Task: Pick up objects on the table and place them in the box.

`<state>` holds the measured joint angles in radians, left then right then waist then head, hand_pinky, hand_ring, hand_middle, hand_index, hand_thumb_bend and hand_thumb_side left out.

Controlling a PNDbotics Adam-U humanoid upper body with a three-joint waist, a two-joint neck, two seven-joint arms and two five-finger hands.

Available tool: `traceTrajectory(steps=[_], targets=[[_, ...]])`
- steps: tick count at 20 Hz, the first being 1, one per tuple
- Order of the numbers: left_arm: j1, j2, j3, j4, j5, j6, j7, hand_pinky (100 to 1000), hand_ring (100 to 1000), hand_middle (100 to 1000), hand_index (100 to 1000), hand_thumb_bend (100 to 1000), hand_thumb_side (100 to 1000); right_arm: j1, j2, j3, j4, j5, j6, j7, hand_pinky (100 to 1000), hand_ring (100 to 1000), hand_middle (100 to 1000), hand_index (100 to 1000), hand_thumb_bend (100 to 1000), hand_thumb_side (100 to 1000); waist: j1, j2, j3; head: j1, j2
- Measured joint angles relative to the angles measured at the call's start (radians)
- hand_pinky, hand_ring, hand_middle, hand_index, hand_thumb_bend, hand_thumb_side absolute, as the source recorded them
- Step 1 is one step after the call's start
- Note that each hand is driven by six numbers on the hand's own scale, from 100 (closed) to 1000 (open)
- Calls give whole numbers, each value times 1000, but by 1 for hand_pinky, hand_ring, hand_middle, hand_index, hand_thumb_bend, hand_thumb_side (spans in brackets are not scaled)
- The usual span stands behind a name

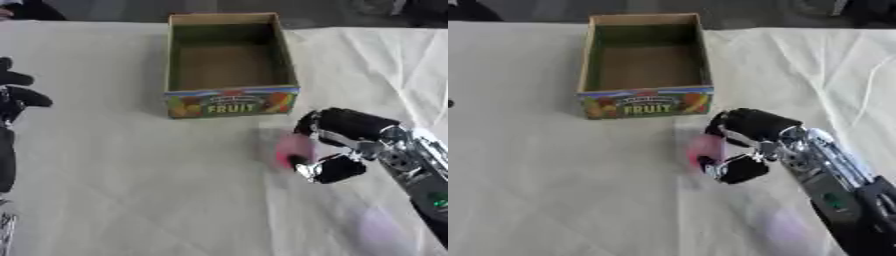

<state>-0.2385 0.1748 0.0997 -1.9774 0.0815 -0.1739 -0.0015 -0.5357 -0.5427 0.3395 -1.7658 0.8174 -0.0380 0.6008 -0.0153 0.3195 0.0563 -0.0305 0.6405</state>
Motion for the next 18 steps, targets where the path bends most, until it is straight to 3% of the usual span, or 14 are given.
traceTrajectory(steps=[9, 18], targets=[[0, 0, 0, 0, -4, 4, -4, 563, 523, 581, 777, 100, 917, -24, -40, 0, -67, -41, 24, -98, 534, 685, 547, 628, 100, 545, 0, 0, 6, -6, -1], [-6, 0, -3, 0, -3, 6, -13, 562, 522, 581, 777, 100, 915, -161, -180, -39, -127, -176, 74, -171, 524, 675, 536, 615, 100, 543, -12, -1, 44, -30, -2]])
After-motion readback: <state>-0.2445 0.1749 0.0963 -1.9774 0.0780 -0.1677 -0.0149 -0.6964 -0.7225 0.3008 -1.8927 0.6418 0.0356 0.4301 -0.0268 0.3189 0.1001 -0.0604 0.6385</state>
